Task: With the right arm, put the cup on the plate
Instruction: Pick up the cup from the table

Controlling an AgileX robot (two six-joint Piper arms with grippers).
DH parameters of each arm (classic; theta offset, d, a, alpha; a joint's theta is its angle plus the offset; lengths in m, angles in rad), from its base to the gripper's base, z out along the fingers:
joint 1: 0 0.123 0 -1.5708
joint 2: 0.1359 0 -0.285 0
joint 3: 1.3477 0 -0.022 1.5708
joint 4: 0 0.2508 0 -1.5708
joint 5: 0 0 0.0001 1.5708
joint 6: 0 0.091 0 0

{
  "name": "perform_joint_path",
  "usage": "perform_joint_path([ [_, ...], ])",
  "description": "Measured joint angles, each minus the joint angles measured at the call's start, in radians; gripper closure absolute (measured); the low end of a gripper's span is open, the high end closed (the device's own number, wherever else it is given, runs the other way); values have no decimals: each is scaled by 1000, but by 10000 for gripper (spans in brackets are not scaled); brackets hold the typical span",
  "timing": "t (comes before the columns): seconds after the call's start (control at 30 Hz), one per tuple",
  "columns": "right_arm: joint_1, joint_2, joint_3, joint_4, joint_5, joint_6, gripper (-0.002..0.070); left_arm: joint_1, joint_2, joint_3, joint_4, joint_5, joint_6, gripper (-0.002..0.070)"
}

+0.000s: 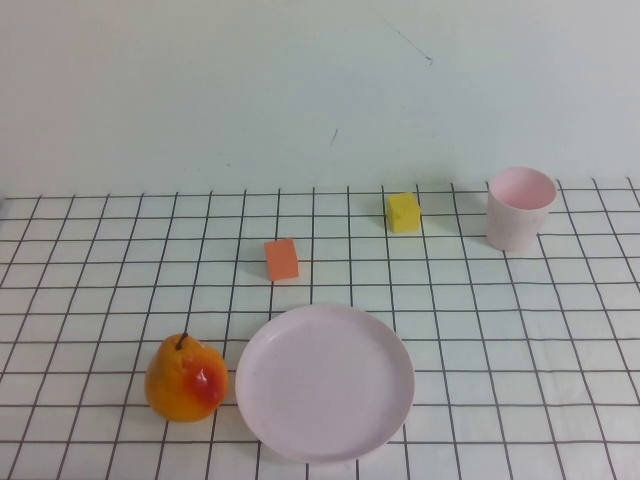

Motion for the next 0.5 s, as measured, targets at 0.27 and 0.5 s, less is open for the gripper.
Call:
perform_joint_path([
  [0.27, 0, 453, -298, 5, 240, -78, 678, 0, 0, 0, 0, 0, 0, 678],
  [0.5, 2, 699, -431, 94, 279, -212, 678, 0, 0, 0, 0, 0, 0, 678],
])
